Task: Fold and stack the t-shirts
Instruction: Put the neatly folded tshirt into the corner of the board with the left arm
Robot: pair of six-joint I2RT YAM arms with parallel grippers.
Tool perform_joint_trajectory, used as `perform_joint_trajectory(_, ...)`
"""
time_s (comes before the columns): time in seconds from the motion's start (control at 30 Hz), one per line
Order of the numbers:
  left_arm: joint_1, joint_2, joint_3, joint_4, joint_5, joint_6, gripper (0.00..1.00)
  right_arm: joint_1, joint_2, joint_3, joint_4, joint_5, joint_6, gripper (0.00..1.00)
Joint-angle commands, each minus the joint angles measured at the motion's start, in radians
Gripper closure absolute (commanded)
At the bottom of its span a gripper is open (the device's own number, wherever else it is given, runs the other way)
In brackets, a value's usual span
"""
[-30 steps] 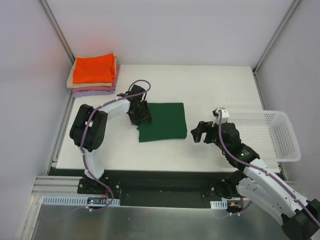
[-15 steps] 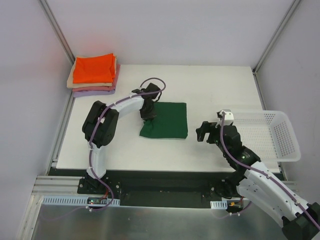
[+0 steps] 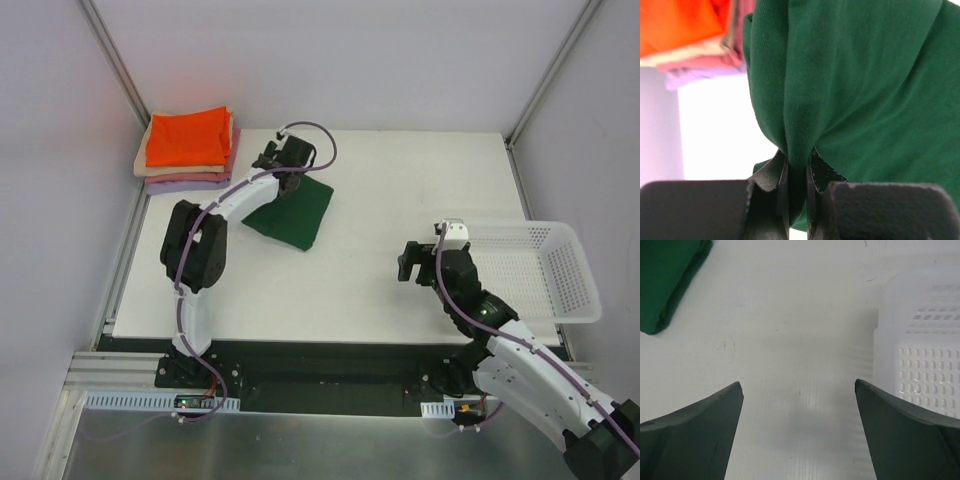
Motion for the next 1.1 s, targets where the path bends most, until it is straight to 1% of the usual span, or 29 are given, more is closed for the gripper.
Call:
perform_joint_trajectory(0.0, 0.09, -0.05, 0.094, 0.15, -0.076, 0.285, 1.0, -0.006, 0.028, 0.001, 0.019, 0.062, -0.034, 0.04)
perform_joint_trajectory(0.1, 0.165, -0.027, 0.192, 0.176, -0.035, 0.354, 1.0, -0.007, 0.054, 0.004, 0.019, 0.092, -0.053, 0.04)
perform_joint_trajectory(0.17, 0.216, 0.007, 0.287, 0.181, -0.007, 0.429, 1.0, -0.007, 0.07, 0.005, 0.019, 0.111, -0.057, 0.04)
perform_joint_trajectory(0.27, 0.251, 0.056, 0.407, 0.191, -0.002, 0.514, 1.0, -0.007, 0.094, 0.008, 0.022, 0.134, -0.065, 0.04)
perform_joint_trajectory(0.37, 0.277, 0.096, 0.487, 0.24, 0.004, 0.587, 1.0, -0.009, 0.132, 0.013, 0.023, 0.158, -0.065, 0.04)
perform_joint_trajectory(0.5, 0.314, 0.127, 0.577, 0.274, 0.008, 0.615, 1.0, -0.012, 0.174, 0.025, 0.013, 0.174, -0.065, 0.04)
perform_joint_trajectory(0.57, 0.322, 0.127, 0.6, 0.277, 0.004, 0.615, 1.0, -0.012, 0.189, 0.03, 0.014, 0.171, -0.065, 0.04)
perform_joint_trajectory(0.73, 0.322, 0.095, 0.6, 0.277, 0.031, 0.585, 1.0, -0.01, 0.206, 0.033, 0.013, 0.168, -0.065, 0.04)
perform_joint_trajectory(0.87, 0.32, 0.075, 0.584, 0.273, 0.018, 0.568, 1.0, -0.01, 0.202, 0.034, 0.014, 0.182, -0.053, 0.04)
perform_joint_trajectory(1.07, 0.319, 0.036, 0.594, 0.274, 0.044, 0.526, 1.0, -0.012, 0.174, 0.025, 0.011, 0.185, -0.053, 0.04)
